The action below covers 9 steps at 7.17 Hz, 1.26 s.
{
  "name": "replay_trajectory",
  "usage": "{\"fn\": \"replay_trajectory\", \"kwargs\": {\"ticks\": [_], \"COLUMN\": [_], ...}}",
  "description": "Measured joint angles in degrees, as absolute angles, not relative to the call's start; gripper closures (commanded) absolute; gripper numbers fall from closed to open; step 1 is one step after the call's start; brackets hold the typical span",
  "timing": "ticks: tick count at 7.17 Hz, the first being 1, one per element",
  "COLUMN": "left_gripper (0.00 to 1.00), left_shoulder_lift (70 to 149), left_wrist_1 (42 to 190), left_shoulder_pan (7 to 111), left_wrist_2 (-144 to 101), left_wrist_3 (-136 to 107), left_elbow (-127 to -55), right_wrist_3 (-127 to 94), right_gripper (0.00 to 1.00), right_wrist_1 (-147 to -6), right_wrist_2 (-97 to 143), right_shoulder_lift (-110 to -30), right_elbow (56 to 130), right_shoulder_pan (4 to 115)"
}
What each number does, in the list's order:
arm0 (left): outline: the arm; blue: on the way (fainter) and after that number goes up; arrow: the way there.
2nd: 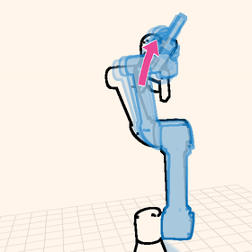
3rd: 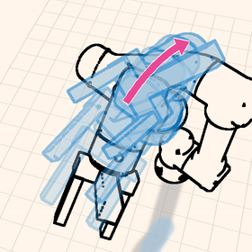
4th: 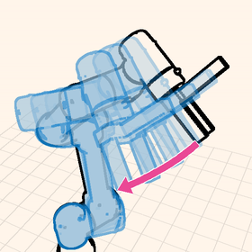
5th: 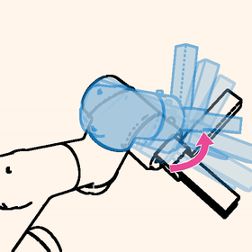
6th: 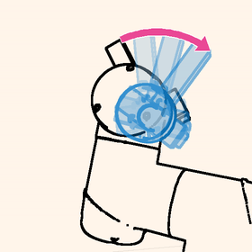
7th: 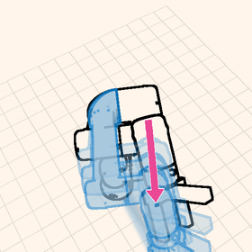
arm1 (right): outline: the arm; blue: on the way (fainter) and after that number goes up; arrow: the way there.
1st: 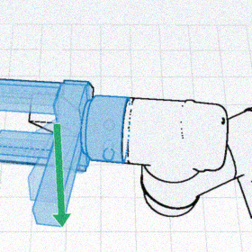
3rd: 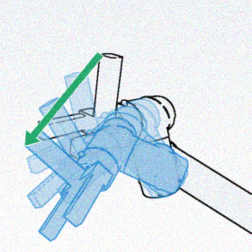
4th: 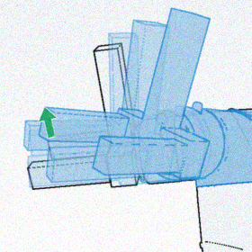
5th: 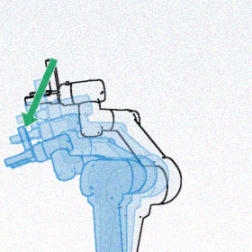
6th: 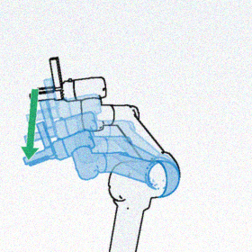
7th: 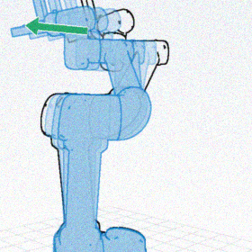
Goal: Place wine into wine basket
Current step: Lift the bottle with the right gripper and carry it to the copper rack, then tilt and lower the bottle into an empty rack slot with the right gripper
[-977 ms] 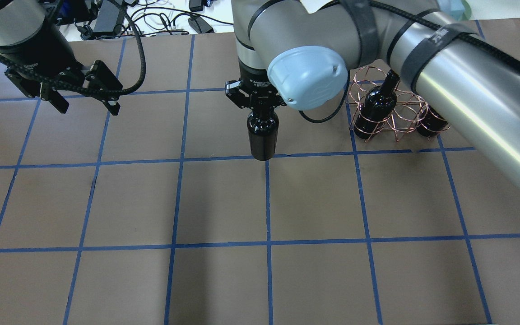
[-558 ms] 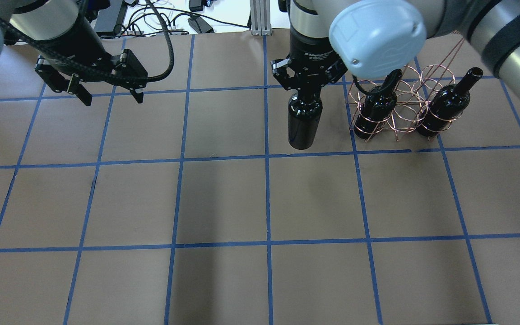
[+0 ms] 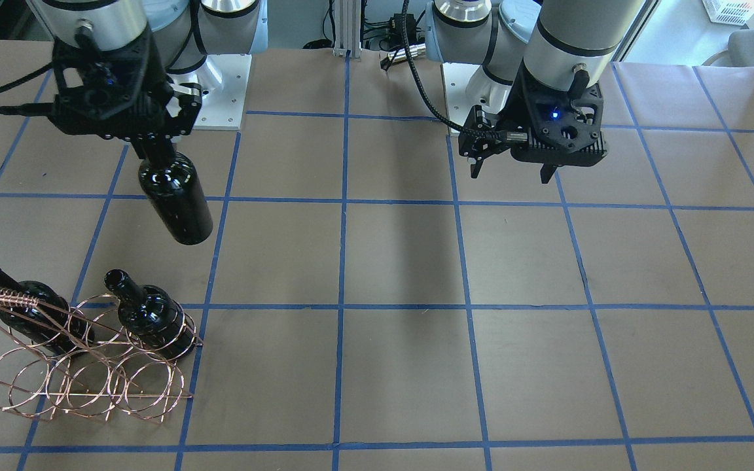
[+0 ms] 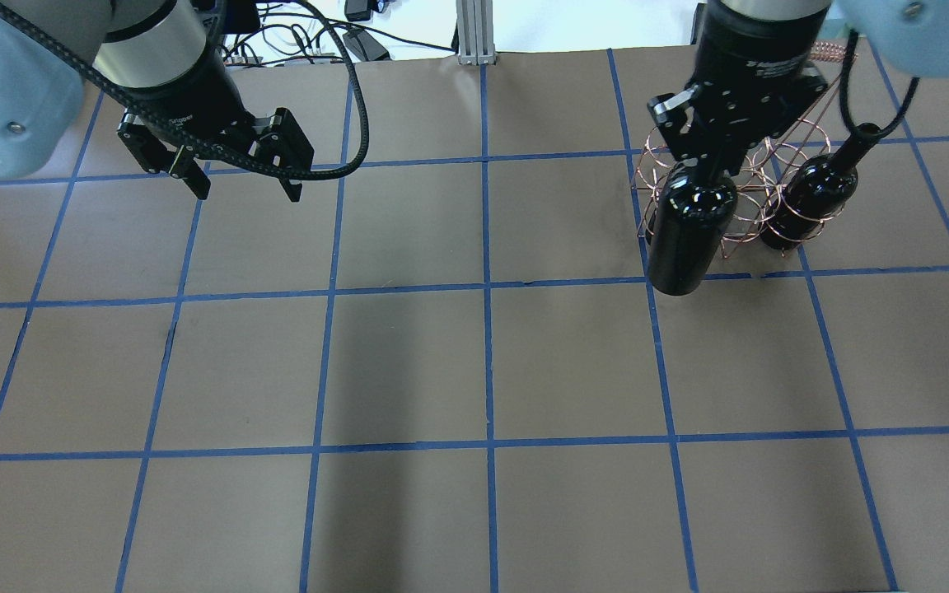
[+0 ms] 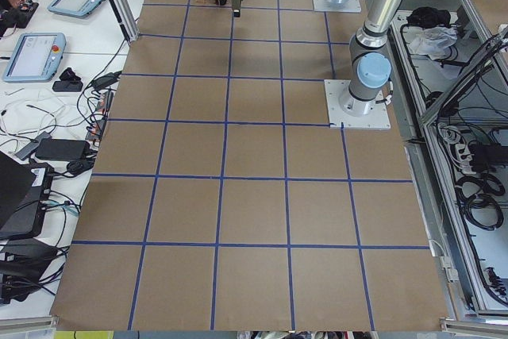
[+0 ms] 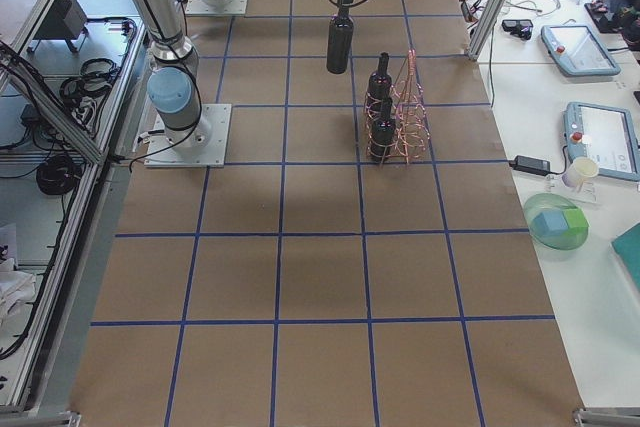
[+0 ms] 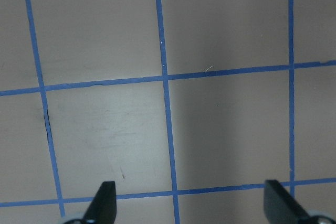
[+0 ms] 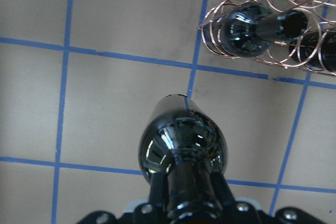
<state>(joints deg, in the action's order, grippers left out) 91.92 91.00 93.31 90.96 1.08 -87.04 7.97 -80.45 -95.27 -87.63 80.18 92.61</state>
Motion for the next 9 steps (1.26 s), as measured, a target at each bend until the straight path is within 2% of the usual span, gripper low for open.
{"fn": "replay_trajectory", "kwargs": {"ticks": [4, 9], "left_gripper": [0.00, 0.00], "left_shoulder_lift": [91.62, 91.42], "left_wrist_1": [91.42, 91.32], "left_shoulder_pan": [93.42, 93.18], "left_wrist_2": [90.91, 90.84], "left_wrist_3": [2.27, 2.98], "left_elbow": [-87.49, -87.51], "right_wrist_3": [24.40, 29.80], "right_gripper": [1.00, 1.00], "right_wrist_1": [-81.70, -91.72], "right_wrist_2": [-96.90, -96.38], "right_shoulder_lift": [-88.11, -82.78], "right_elbow": [77.42, 77.26], "right_shoulder_pan": [83.10, 82.36]}}
